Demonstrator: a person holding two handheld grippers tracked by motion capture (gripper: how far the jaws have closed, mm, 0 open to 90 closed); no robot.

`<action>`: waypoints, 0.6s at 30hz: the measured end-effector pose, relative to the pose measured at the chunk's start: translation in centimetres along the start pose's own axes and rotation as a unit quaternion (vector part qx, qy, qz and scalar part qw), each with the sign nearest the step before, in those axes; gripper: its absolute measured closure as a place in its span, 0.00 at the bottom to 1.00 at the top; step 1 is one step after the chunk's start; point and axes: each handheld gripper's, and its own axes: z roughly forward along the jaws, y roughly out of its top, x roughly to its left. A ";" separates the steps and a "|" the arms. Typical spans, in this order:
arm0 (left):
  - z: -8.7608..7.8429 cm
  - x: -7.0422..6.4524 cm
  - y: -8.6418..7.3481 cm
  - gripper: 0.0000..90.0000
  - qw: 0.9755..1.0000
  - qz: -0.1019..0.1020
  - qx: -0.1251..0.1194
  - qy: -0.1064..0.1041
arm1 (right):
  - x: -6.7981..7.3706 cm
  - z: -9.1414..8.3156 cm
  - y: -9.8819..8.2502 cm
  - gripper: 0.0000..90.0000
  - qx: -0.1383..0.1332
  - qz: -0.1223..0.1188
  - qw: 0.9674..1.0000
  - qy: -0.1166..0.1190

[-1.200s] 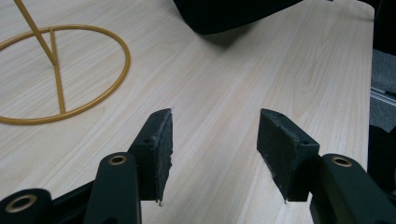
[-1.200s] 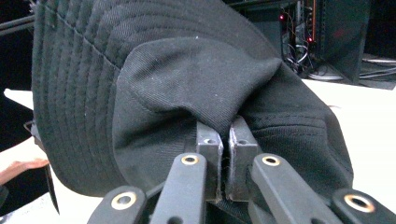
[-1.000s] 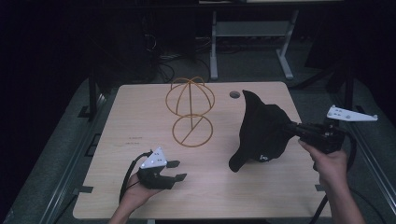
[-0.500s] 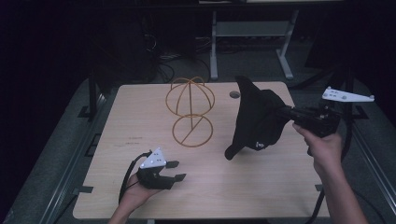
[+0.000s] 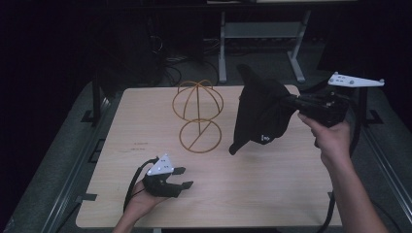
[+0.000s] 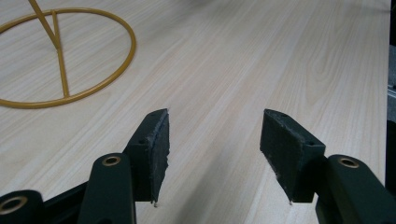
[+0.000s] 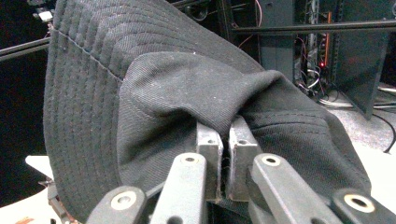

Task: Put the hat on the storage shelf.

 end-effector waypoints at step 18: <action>0.3 0.2 -0.2 0.37 1.000 -0.002 0.008 0.008 | 2.4 4.5 5.9 0.95 0.023 -0.043 0.999 0.009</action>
